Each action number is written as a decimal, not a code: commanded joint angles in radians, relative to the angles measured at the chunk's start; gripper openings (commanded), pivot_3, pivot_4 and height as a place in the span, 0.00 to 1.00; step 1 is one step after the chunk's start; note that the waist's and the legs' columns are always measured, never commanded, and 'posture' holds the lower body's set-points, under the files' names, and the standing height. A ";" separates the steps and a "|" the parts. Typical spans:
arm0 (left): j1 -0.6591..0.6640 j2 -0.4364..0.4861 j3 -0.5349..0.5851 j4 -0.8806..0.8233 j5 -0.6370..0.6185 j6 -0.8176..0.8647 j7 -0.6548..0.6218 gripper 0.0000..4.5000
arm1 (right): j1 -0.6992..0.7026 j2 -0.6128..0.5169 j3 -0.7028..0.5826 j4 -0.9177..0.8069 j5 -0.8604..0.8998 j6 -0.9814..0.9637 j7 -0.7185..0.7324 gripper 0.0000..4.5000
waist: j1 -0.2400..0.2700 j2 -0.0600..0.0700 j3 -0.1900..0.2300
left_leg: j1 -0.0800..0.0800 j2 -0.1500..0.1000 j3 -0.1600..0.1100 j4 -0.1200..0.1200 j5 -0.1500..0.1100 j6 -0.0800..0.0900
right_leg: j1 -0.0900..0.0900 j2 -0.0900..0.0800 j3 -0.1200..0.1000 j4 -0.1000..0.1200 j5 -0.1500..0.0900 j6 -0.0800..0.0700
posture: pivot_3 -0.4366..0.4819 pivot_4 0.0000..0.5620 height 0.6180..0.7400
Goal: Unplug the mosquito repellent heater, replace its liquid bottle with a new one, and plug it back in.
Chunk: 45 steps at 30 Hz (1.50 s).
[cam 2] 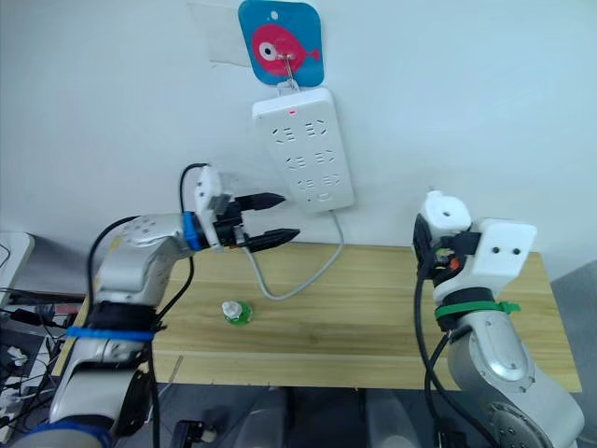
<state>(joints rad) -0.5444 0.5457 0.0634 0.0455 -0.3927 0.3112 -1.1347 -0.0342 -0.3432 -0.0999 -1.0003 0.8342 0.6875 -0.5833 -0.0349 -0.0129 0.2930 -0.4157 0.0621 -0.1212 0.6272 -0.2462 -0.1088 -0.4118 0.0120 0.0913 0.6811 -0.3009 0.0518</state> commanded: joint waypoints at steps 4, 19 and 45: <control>0.202 -0.049 0.010 -0.481 -0.154 -0.003 0.091 0.99 | 0.056 0.122 -0.024 -0.047 0.350 -0.207 -0.180 0.65 | 0.021 -0.001 0.005 | -0.001 0.001 0.005 0.000 0.000 -0.001 | 0.000 -0.003 -0.003 0.000 -0.002 -0.002 | 0.53 0.56 1.00; 0.111 -0.314 -0.279 -0.217 0.058 -0.275 0.169 0.99 | 0.020 0.224 0.160 -0.047 0.464 -0.511 -0.303 0.65 | 0.002 0.000 0.006 | 0.001 -0.002 0.010 0.001 0.003 -0.004 | 0.000 -0.002 0.005 0.000 0.001 0.002 | 0.49 0.55 1.00; -0.032 -0.426 -0.302 0.013 0.100 -0.422 0.185 0.51 | 0.022 0.134 0.288 -0.047 0.454 -0.661 -0.300 0.65 | 0.002 0.000 0.006 | 0.000 -0.002 0.010 0.002 0.004 -0.006 | 0.000 -0.002 0.005 0.001 0.001 0.002 | 0.47 0.54 1.00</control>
<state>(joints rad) -0.5655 0.1249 -0.2507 0.0691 -0.2919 -0.0993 -0.9723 -0.0162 -0.2056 0.1806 -0.9999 1.2795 0.0513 -0.8954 -0.0331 -0.0133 0.2986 -0.4152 0.0601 -0.1110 0.6291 -0.2422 -0.1145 -0.4118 0.0098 0.0958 0.6819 -0.2997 0.0535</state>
